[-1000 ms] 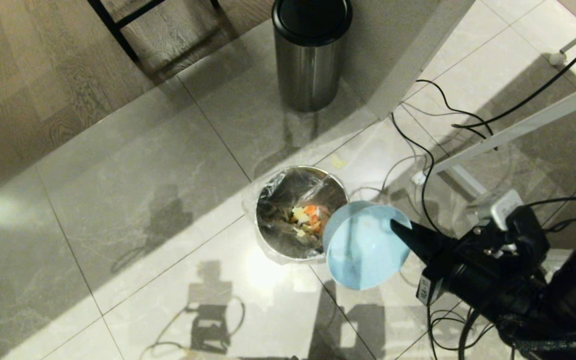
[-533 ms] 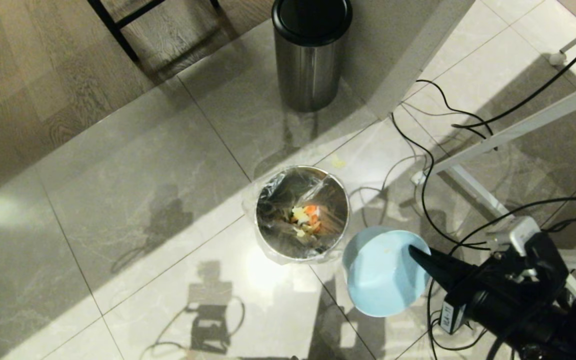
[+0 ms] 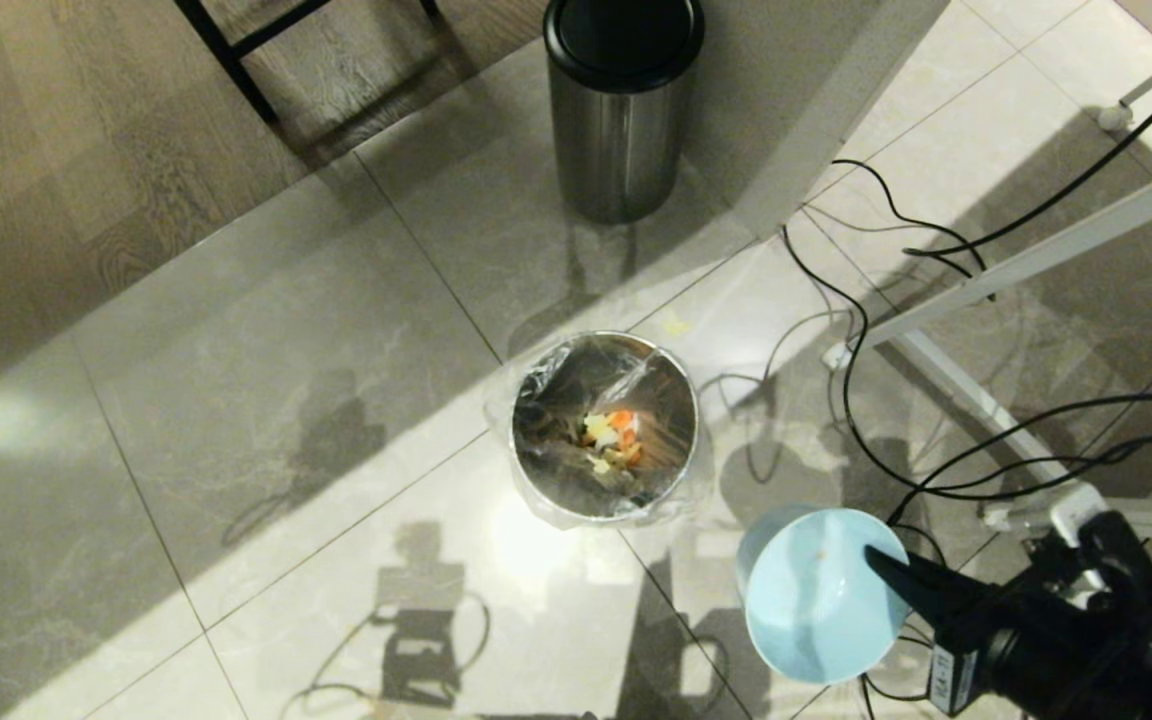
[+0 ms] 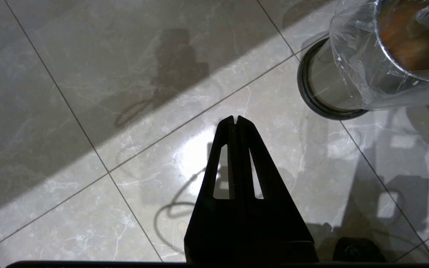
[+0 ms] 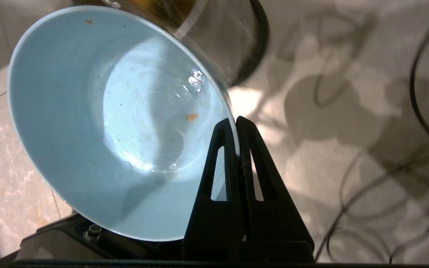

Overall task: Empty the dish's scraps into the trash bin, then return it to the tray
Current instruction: Put the bowl back to the table

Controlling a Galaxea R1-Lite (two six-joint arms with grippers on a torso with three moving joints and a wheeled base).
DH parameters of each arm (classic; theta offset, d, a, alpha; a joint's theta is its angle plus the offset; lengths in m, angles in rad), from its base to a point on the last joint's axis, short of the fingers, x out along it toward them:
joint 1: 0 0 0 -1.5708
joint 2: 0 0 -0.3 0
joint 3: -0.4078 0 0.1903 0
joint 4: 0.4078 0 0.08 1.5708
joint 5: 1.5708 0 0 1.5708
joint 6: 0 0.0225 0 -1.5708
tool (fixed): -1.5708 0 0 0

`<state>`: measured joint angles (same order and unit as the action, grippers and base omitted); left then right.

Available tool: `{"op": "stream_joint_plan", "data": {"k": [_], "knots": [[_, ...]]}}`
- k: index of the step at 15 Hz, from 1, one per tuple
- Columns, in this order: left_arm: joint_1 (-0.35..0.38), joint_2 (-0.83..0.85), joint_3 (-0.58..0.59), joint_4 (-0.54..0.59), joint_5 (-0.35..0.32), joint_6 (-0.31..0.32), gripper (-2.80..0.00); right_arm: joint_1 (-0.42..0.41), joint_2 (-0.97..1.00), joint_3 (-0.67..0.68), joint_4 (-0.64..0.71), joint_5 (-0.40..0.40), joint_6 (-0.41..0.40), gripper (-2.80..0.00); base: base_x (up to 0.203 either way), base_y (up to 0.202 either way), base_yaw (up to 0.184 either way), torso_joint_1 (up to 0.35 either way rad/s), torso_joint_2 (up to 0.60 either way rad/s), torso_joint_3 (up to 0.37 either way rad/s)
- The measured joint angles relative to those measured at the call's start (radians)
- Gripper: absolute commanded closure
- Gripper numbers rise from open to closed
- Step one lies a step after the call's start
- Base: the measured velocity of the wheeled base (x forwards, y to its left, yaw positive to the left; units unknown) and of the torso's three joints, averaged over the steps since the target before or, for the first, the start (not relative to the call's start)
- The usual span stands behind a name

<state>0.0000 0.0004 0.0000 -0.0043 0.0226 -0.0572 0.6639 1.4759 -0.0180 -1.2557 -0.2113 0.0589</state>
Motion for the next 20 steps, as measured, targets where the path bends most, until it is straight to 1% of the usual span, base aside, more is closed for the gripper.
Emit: {"op": "stream_joint_plan", "data": {"k": [2, 7, 13, 20], "knots": [[0.0, 0.0, 0.0, 0.0, 0.0, 0.0, 0.0, -0.042, -0.023, 0.013, 0.065, 0.0, 0.038, 0.0, 0.0, 0.0, 0.0, 0.0, 0.0, 0.0], [0.0, 0.0, 0.0, 0.0, 0.0, 0.0, 0.0, -0.149, -0.104, 0.018, 0.25, 0.001, 0.047, 0.0, 0.0, 0.0, 0.0, 0.0, 0.0, 0.0], [0.0, 0.0, 0.0, 0.0, 0.0, 0.0, 0.0, -0.233, -0.267, 0.018, 0.533, 0.001, 0.046, 0.0, 0.0, 0.0, 0.0, 0.0, 0.0, 0.0], [0.0, 0.0, 0.0, 0.0, 0.0, 0.0, 0.0, -0.306, -0.444, 0.018, 0.729, 0.004, 0.048, 0.0, 0.0, 0.0, 0.0, 0.0, 0.0, 0.0]]}}
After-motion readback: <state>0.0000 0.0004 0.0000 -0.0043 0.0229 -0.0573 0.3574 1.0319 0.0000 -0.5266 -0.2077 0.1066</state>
